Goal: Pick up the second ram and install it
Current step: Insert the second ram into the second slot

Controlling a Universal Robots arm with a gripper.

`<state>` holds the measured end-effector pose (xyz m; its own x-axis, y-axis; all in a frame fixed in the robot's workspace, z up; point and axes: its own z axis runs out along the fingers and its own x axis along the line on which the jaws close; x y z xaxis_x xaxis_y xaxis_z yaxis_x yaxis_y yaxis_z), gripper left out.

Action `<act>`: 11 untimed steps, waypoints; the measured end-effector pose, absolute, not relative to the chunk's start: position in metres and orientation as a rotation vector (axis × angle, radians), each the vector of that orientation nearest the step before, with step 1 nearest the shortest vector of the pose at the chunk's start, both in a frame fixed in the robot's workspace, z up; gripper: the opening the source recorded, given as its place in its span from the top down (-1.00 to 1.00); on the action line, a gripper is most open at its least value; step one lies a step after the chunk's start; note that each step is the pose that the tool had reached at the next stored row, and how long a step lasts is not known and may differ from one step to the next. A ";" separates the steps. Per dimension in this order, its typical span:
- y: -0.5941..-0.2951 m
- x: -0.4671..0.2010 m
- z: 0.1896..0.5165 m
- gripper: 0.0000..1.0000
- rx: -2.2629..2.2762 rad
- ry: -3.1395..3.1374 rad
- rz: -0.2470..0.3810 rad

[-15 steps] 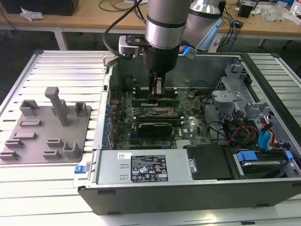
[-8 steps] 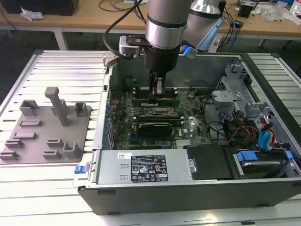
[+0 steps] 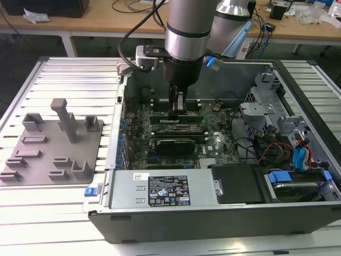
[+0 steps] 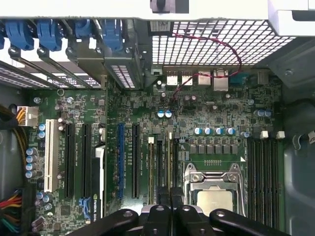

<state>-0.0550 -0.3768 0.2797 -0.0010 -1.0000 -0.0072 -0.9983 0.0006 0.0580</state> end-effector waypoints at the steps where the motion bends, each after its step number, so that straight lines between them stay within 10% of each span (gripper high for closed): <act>1: -0.377 -0.055 0.279 0.81 2.194 -2.196 -0.072; 11: -0.377 -0.055 0.271 0.81 2.195 -2.196 -0.072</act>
